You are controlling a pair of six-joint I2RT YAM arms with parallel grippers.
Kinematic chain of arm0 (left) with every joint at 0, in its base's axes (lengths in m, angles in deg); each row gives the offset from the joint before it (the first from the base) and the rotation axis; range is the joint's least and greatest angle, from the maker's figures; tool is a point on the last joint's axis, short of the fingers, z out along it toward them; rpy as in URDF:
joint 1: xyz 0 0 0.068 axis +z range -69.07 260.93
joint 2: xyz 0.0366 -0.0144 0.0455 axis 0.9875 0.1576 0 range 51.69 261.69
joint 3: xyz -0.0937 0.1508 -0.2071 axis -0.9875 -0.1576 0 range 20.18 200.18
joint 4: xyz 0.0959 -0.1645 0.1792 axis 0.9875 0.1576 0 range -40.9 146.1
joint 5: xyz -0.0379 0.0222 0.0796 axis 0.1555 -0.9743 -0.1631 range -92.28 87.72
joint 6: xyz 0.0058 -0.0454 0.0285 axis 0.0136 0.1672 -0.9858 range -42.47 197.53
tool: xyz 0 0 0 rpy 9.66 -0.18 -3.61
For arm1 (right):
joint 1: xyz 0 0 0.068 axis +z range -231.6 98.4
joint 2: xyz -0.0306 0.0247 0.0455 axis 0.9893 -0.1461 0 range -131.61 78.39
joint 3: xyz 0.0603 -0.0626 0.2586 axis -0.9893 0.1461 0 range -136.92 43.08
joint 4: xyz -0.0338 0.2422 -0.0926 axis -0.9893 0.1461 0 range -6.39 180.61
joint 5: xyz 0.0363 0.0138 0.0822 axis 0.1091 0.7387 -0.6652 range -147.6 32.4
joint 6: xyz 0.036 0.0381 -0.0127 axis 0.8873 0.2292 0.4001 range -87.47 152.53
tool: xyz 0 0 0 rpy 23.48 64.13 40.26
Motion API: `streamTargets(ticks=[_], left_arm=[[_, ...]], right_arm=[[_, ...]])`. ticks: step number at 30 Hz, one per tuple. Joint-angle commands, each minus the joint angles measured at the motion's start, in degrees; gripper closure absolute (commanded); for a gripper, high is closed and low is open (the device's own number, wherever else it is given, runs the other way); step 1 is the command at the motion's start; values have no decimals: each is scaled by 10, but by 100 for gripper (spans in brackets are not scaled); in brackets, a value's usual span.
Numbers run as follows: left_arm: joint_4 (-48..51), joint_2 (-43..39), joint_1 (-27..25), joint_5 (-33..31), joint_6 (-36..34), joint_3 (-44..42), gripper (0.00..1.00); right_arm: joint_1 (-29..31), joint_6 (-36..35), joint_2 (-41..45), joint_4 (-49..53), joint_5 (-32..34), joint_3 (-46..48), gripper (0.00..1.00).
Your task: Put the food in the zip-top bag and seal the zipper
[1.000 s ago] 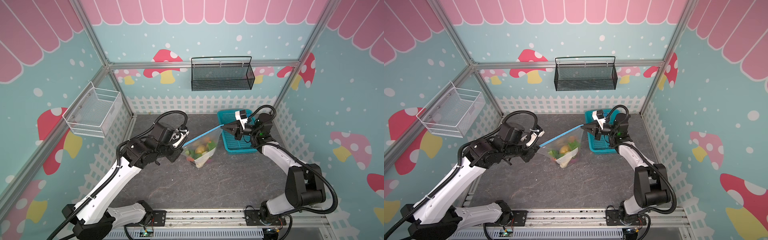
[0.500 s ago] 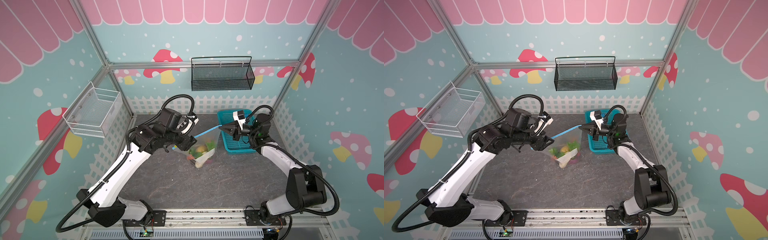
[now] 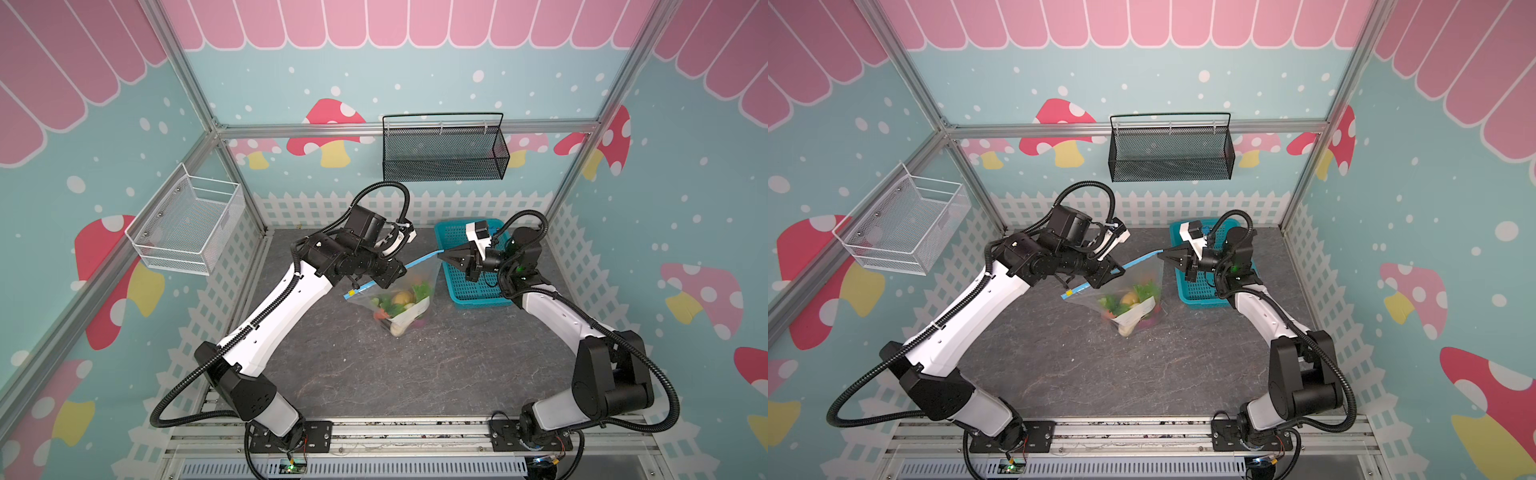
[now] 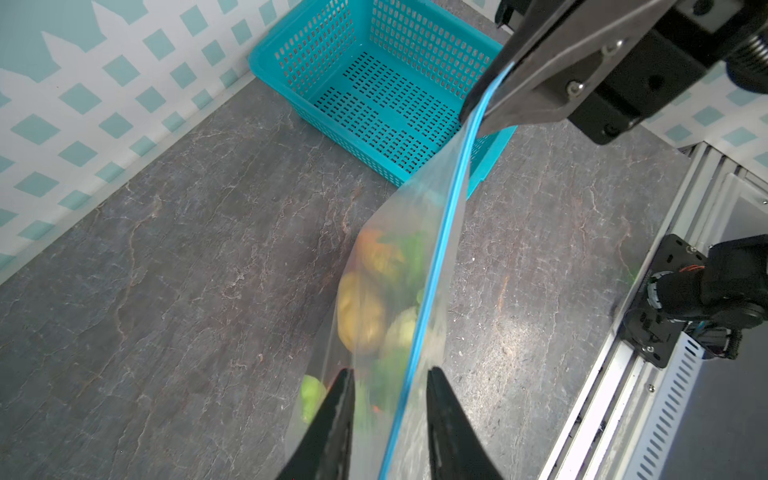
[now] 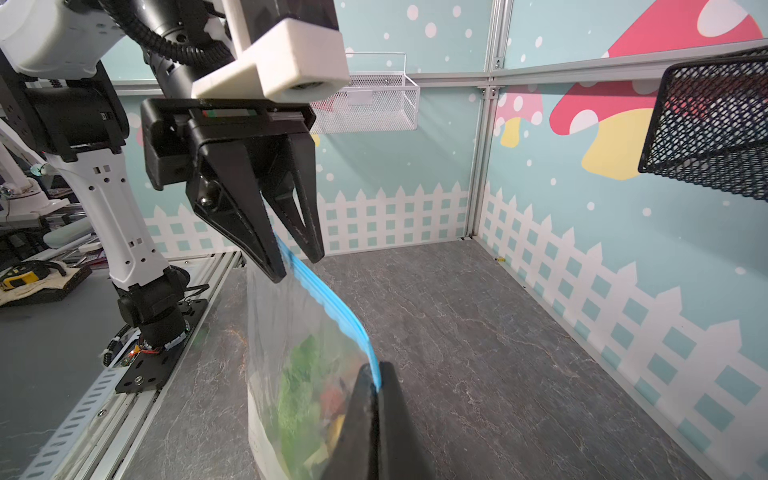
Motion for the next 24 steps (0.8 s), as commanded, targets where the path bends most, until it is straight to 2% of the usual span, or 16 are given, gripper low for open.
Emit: streamTargets(ticks=[1, 7, 9, 11, 13, 15, 17, 20, 24], left_arm=[[-5, -8, 2, 14, -16, 6, 82], [-1, -8, 2, 6, -16, 4, 100], [-2, -9, 3, 2, -13, 5, 100], [-2, -11, 2, -6, -6, 8, 100], [-2, -15, 2, -11, 4, 10, 100], [-2, -18, 3, -17, 17, 13, 100], [-2, -20, 2, -13, 35, 15, 100], [-4, -21, 2, 5, 68, 22, 100], [-9, -18, -4, 13, 115, 32, 100]], right_arm=[[5, -13, 13, -2, -2, -3, 100], [5, -9, 13, -1, -1, -7, 100], [5, -1, 14, -1, 0, -8, 99], [6, 23, 22, 0, 10, -3, 75], [5, 42, 43, 13, 46, 16, 58], [7, 70, 76, 14, 84, 47, 46], [9, 95, 117, 20, 132, 85, 39], [21, 101, 181, 50, 176, 140, 34], [45, 95, 256, 86, 234, 205, 31]])
